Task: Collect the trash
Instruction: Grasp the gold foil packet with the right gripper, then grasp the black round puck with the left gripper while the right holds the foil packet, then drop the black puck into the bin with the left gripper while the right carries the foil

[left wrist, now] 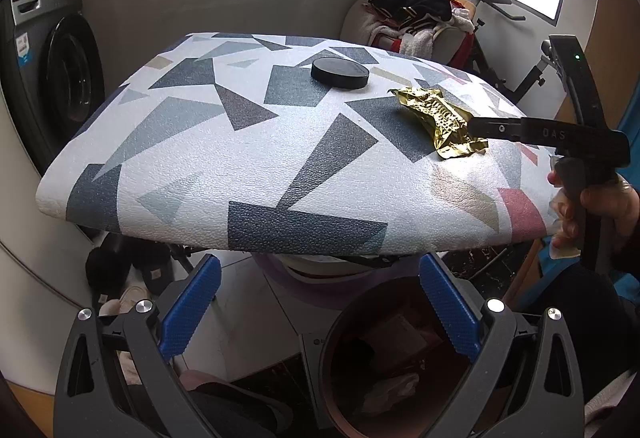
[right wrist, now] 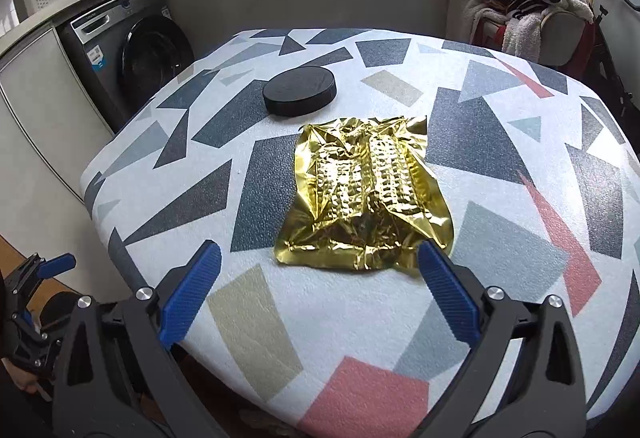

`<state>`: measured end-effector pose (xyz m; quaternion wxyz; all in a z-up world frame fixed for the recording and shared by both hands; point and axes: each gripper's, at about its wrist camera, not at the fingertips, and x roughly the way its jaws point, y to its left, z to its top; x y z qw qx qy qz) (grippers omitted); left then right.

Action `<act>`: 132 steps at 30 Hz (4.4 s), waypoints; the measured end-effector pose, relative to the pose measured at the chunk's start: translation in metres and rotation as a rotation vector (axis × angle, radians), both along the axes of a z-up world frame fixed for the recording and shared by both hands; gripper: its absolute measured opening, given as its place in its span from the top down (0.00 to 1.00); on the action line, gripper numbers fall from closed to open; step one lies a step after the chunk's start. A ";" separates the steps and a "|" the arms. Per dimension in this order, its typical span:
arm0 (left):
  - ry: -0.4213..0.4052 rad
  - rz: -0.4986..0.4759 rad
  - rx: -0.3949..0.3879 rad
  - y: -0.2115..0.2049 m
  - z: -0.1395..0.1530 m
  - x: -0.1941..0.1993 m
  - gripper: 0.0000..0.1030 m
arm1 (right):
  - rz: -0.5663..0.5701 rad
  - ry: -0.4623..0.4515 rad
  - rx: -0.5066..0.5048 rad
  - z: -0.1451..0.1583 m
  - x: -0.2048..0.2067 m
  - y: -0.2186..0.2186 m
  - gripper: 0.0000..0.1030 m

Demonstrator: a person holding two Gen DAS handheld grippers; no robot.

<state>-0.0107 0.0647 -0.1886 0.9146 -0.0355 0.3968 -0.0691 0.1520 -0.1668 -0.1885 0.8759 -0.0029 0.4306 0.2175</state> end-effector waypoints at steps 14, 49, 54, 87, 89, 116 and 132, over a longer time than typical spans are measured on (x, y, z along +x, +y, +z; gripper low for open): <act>0.029 0.047 -0.063 0.012 -0.004 0.010 0.06 | -0.083 0.086 -0.076 -0.033 0.075 0.018 0.11; -0.080 -0.230 0.075 -0.065 0.047 0.184 0.06 | -0.161 -0.159 0.033 -0.001 0.043 -0.075 0.52; 0.002 -0.248 0.135 -0.077 0.026 0.258 0.06 | -0.180 -0.171 0.014 -0.005 0.046 -0.073 0.52; 0.092 -0.158 0.158 -0.085 0.016 0.275 0.12 | -0.146 -0.192 0.060 -0.006 0.038 -0.075 0.52; 0.076 -0.162 0.136 -0.084 0.022 0.250 0.12 | -0.139 -0.194 0.051 -0.005 0.036 -0.073 0.52; -0.009 -0.196 0.028 -0.068 0.063 0.033 0.12 | -0.070 -0.241 0.053 0.058 -0.082 -0.066 0.52; 0.036 -0.266 0.019 -0.083 0.026 -0.016 0.08 | -0.013 -0.252 0.054 0.049 -0.147 -0.051 0.52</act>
